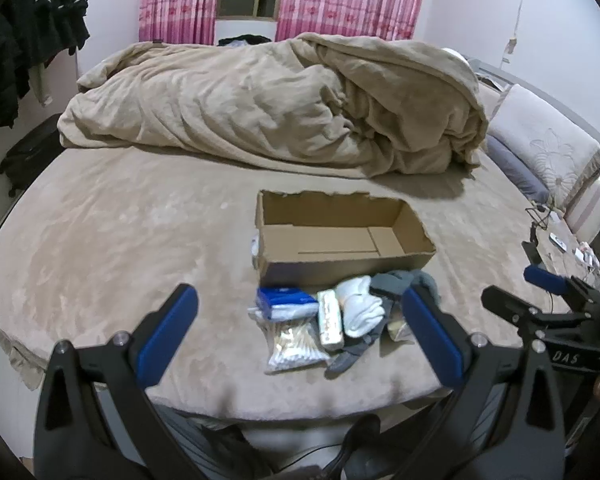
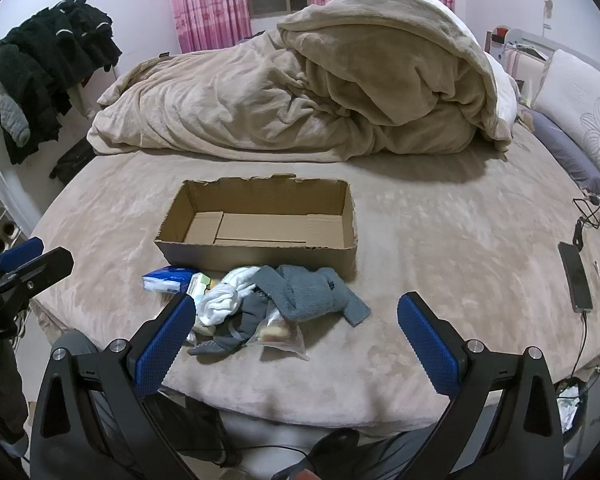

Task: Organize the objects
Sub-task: 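Move both grippers toward the pile of items beside the cardboard box, then grasp the blue tissue pack with the left gripper while the right grasps grey gloves, then lower the tissue pack and gloves into the box and open both grippers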

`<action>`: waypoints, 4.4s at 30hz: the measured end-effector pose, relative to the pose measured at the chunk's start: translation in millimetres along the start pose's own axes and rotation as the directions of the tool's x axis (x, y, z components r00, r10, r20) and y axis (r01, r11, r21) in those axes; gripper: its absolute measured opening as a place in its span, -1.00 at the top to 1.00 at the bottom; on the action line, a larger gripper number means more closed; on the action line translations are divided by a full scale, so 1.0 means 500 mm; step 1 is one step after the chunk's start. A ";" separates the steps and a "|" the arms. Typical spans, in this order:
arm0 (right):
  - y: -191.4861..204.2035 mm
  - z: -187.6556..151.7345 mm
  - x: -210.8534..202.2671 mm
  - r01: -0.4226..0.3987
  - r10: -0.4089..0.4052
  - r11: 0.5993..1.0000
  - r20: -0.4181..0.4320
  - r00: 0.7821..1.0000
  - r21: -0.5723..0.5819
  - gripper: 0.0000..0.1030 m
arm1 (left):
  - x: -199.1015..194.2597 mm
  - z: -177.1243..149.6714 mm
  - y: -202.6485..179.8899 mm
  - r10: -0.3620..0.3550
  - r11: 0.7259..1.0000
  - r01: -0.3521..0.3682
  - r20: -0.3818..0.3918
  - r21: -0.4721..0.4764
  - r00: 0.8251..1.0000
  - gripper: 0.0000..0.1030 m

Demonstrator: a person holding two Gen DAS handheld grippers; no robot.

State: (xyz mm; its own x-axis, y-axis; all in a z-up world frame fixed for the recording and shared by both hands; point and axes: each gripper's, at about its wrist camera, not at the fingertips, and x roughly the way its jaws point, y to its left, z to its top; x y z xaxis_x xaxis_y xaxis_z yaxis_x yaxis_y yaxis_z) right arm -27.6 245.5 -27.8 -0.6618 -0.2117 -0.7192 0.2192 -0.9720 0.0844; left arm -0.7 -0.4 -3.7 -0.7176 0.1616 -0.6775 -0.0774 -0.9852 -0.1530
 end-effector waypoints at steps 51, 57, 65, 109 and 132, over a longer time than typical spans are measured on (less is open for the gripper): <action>-0.024 0.025 0.078 0.000 0.001 1.000 -0.037 0.999 0.028 -0.99 | 0.107 0.020 0.017 0.012 1.000 -0.012 -0.071 -0.002 0.997 -0.99; -0.045 0.027 0.117 0.011 -0.008 0.999 -0.064 0.998 0.041 -0.99 | 0.172 0.010 0.023 0.017 1.000 -0.017 -0.120 0.001 0.993 -0.99; -0.076 0.014 0.191 0.017 -0.009 0.998 -0.126 0.992 0.068 -0.99 | 0.257 -0.012 0.030 0.019 1.000 -0.021 -0.193 -0.006 0.981 -0.99; -0.055 0.074 0.089 -0.142 0.142 0.990 0.019 0.990 -0.005 0.13 | 0.129 0.061 0.001 -0.133 0.991 0.133 -0.032 -0.022 0.991 0.08; -0.083 0.169 0.260 -0.141 0.141 0.990 0.017 0.990 -0.027 0.13 | 0.388 0.138 -0.025 -0.114 0.993 0.116 -0.110 0.009 0.987 0.08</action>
State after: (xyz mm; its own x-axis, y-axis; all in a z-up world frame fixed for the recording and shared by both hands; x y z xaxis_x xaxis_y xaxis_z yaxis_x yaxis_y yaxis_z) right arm -183.1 249.7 -66.6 -0.6364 -0.3483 -0.6882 0.3293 -0.9295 0.1660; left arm -186.4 39.2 -83.6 -0.6233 0.2781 -0.7308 -0.1660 -0.9604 -0.2238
